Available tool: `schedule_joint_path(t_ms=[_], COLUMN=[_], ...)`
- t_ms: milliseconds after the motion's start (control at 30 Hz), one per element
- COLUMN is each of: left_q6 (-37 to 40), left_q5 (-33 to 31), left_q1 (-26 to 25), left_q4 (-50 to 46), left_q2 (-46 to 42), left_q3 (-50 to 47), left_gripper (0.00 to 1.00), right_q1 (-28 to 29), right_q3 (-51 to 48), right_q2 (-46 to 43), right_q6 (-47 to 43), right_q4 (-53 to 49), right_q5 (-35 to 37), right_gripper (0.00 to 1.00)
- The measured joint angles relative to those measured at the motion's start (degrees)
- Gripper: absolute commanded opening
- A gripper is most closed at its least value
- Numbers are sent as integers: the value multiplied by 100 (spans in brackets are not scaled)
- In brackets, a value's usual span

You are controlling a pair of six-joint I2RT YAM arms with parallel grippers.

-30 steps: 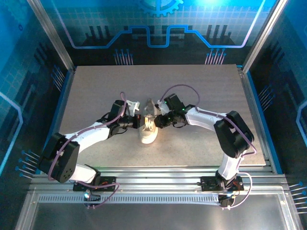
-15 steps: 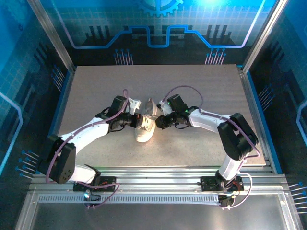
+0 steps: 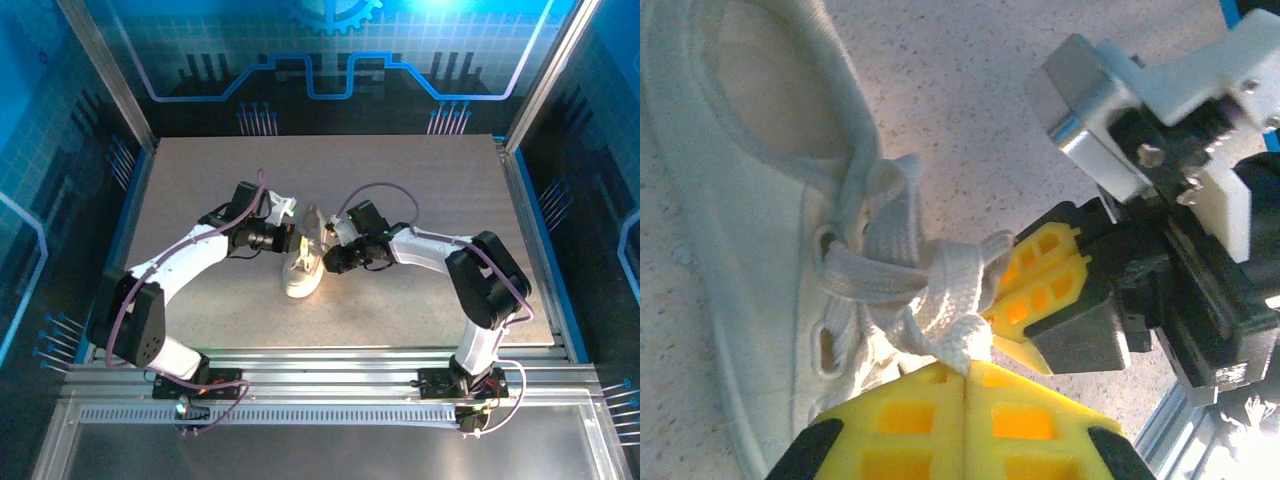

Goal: Tie the shoes

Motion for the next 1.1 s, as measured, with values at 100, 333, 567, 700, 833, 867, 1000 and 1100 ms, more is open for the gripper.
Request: schedule_joint_path(t_ms=[100,333,567,700,833,867,1000,1100], left_q6=[214,719,1073,1137,1099,1097,999,953], left_q5=[-162,-804,-1198,-1237,-1078,-1043,-719,-566], left_q1=[44,48,48,68,125,129,129,129], left_q4=[-407,-866,-822,-645,-306,-223,118,201], left_q2=[142,363,413,284,92,76,125,354], left_q3=[227,437,437,341,251,249,254,330], left_gripper=[0,18,49,58,60,60,62,62], right_q1=[0,-2,-140,-490,-769,-778,-625,-354], right_q3=[59,166,164,11,-57,-59,-131,-146], right_q2=[13,61,37,-227,-398,-400,-398,-398], right_q6=[-50,-258,-452,-472,-468,-466,-426,-420], right_q4=[-33,-79,-278,-326,-280,-267,-186,-184], right_q5=[-55,-271,-402,-533,-643,-656,-632,-535], right_gripper=[12,29,43,45,46,46,46,45])
